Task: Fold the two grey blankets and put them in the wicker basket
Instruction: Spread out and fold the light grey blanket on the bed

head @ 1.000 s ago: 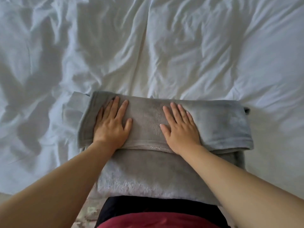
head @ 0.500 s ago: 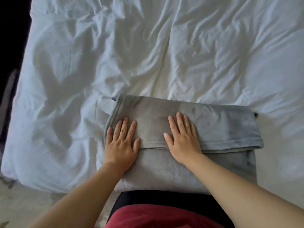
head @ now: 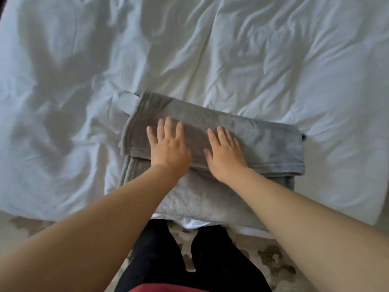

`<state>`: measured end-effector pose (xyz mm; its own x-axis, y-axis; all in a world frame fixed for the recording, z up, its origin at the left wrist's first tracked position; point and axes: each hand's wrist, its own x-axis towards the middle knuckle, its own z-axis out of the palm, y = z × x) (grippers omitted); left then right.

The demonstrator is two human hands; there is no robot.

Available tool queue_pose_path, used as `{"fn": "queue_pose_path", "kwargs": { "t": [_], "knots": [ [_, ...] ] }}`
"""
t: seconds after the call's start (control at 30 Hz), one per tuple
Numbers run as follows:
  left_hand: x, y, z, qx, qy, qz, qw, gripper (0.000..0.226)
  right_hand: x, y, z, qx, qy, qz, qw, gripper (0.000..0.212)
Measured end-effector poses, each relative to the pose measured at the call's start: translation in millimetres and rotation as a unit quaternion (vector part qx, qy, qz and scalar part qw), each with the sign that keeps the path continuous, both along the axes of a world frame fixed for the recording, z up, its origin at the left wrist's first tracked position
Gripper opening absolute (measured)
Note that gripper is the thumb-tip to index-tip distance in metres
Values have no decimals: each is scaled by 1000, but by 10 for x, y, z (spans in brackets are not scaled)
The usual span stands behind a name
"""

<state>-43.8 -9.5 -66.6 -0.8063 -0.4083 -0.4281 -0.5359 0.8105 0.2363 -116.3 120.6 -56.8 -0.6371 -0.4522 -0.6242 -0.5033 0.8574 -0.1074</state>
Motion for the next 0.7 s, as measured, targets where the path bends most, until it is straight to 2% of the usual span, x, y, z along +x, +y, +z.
{"fn": "queue_pose_path", "kwargs": {
  "t": [0.07, 0.17, 0.37, 0.5, 0.6, 0.7],
  "knots": [
    [-18, 240, 16, 32, 27, -20, 999, 64, -76, 1, -67, -18, 51, 2, 999, 60],
    [145, 494, -229, 72, -19, -9, 997, 61, -229, 149, -281, -10, 111, 14, 994, 58],
    [166, 673, -804, 22, -125, -9, 992, 64, -645, 1117, -653, -8, 110, 94, 989, 62],
    [96, 796, -835, -33, -153, 23, 987, 66, -872, 1672, -746, -32, 108, 60, 992, 61],
    [1, 925, -635, -40, -181, 76, 980, 67, -912, 1984, -679, -13, 130, 41, 991, 60],
    [-200, 1317, -385, 0, -176, 183, 967, 69, -979, 2230, -560, -3, 81, -14, 997, 59]
  ]
}}
